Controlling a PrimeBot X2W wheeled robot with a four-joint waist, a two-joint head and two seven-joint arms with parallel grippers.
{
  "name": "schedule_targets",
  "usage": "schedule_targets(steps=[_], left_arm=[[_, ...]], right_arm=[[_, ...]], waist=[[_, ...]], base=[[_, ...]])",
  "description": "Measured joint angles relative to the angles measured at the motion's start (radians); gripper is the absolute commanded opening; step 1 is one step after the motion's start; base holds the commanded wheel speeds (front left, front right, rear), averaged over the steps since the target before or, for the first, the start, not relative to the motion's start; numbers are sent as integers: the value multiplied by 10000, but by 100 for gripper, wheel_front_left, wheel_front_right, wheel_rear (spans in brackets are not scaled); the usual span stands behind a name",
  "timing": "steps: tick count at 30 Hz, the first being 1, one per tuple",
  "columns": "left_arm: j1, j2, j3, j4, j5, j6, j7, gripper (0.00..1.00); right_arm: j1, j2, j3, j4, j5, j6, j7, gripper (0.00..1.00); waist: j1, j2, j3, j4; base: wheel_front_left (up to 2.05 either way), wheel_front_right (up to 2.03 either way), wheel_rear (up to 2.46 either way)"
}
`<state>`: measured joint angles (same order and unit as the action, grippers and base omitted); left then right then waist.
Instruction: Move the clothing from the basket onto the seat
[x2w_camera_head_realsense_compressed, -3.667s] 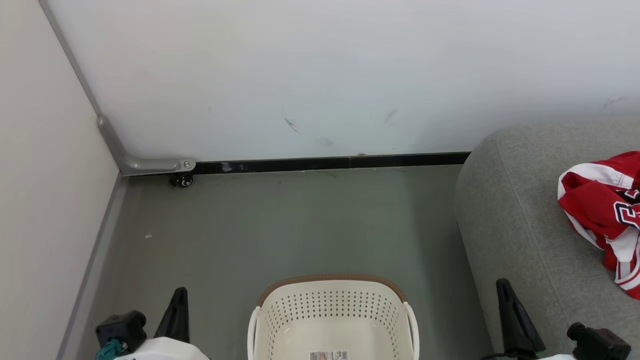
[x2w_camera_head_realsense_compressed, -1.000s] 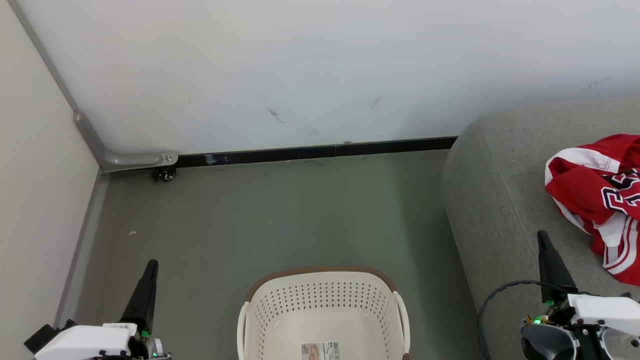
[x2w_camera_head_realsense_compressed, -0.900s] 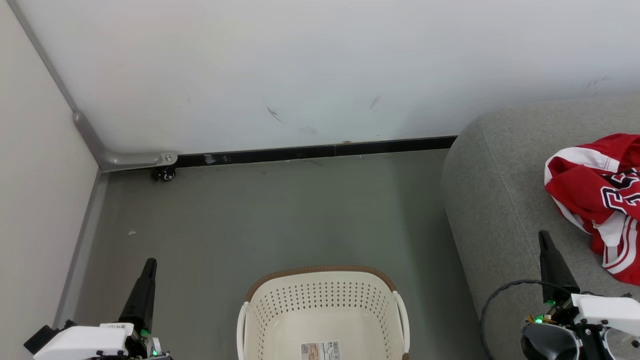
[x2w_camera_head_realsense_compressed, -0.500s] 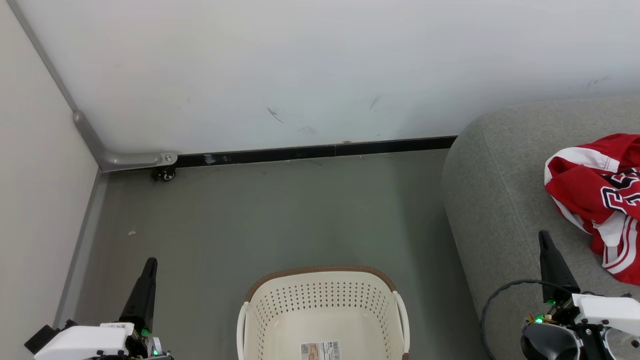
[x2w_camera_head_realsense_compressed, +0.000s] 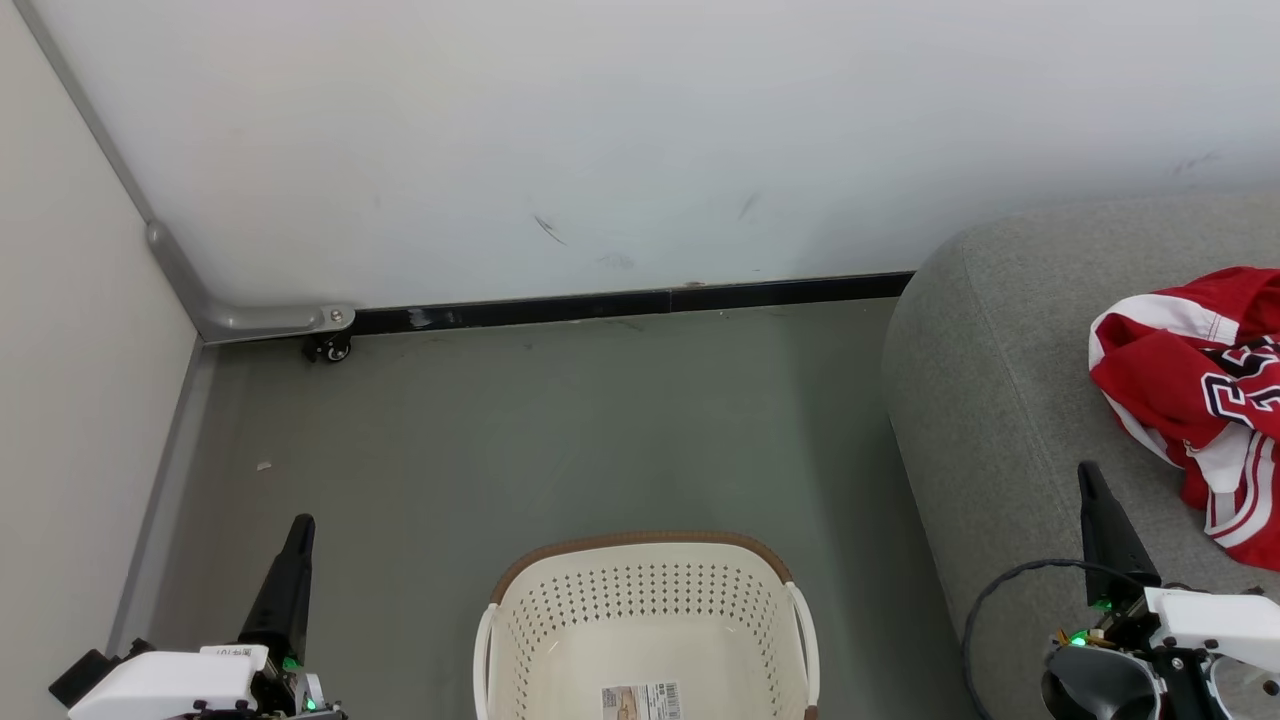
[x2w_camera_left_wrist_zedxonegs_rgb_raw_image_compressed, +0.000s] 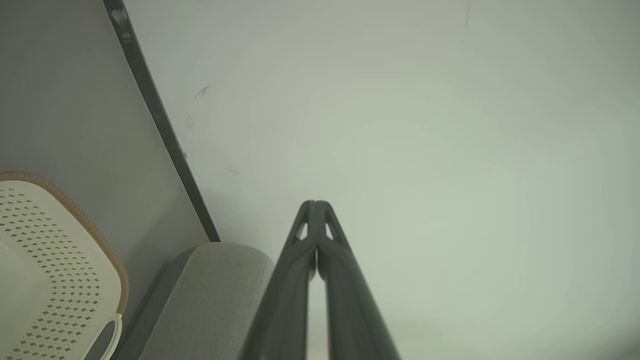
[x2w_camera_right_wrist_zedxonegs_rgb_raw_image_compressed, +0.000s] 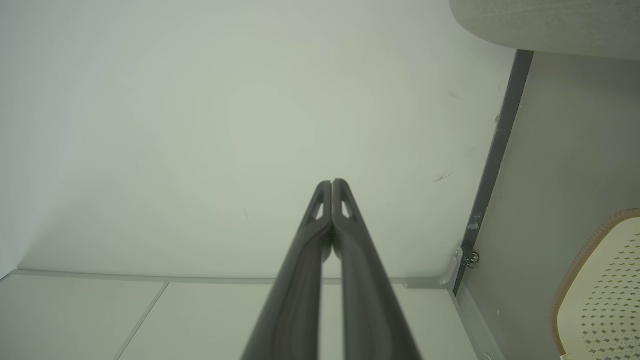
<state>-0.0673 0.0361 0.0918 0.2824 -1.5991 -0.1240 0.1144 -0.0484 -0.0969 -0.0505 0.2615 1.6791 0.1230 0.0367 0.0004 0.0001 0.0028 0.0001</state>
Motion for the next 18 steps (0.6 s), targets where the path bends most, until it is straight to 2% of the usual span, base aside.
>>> schedule_targets(steps=[18], left_arm=[[0, 0, -6, -29, 0, 0, -2, 0]], right_arm=[[-5, 2, -23, 10, -2, 2, 4, 0]], waist=[[-1, -1, 1, 0]], base=[[0, 0, 0]])
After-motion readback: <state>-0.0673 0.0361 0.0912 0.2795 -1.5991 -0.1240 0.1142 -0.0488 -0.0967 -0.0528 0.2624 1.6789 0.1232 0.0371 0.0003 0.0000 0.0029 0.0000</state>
